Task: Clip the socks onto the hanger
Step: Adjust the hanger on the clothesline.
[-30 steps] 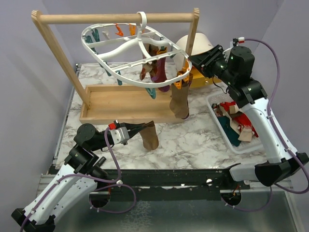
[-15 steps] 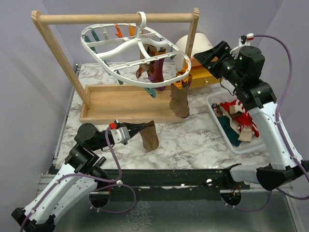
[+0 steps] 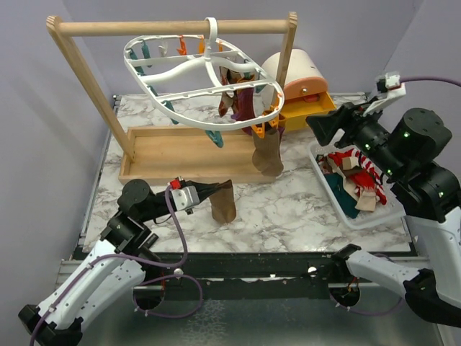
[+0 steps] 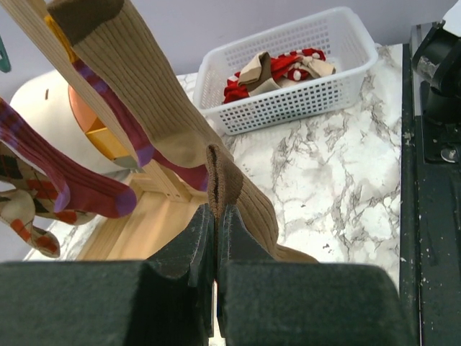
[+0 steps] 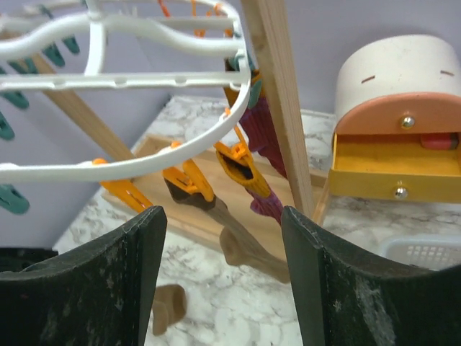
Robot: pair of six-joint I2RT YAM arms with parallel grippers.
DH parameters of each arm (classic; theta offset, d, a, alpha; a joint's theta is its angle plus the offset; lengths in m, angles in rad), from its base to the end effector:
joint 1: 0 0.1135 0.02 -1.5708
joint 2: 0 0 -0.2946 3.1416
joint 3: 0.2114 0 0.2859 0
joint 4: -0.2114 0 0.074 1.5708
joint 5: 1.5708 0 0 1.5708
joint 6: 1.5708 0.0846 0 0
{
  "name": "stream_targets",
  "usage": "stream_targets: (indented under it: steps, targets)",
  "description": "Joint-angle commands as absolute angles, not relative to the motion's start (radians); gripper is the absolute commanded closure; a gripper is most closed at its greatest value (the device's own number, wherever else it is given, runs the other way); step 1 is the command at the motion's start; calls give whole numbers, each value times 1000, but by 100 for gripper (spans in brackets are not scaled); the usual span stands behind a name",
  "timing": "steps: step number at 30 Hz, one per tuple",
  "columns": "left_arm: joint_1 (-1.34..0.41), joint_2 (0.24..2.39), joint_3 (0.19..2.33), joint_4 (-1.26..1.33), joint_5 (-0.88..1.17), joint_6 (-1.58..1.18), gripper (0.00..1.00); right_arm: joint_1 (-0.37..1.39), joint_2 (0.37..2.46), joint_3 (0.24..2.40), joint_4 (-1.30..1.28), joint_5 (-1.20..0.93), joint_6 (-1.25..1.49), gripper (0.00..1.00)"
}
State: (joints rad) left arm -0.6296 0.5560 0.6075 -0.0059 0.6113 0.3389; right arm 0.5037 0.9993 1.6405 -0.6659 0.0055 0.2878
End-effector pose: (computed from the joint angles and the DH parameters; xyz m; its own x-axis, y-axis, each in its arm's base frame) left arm 0.1242 -0.1505 0.3498 0.3491 0.0825 -0.9334 0.8796 0.3148 0.3568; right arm 0.1818 0.0997 0.5727 -0.1564 0.2379 -0.9586 -0.4520 0.8457 0.2836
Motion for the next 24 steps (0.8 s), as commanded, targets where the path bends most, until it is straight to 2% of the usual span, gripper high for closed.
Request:
stream_targets:
  steps: [1,5,10,13,15,20,24]
  targets:
    - [-629,593,627,-10,583,344,100,579,1033,1623,-772,57,125,29]
    - [-629,622,630,29,560,326,100,629,1039,1627,-779,57,105,23]
    - [-630,660,640,46,549,324,100,709,1070,1655,-805,71,128,22]
    - [-629,673,642,45,546,324,100,813,1086,1663,-808,153,148,23]
    - [-629,679,642,47,544,328,100,927,1118,1680,-823,267,155,23]
    - [-630,685,643,46,538,333,100,1409,1240,1776,-880,801,190,21]
    - [-630,680,640,53,542,331,100,1456,1298,1815,-862,899,227,20]
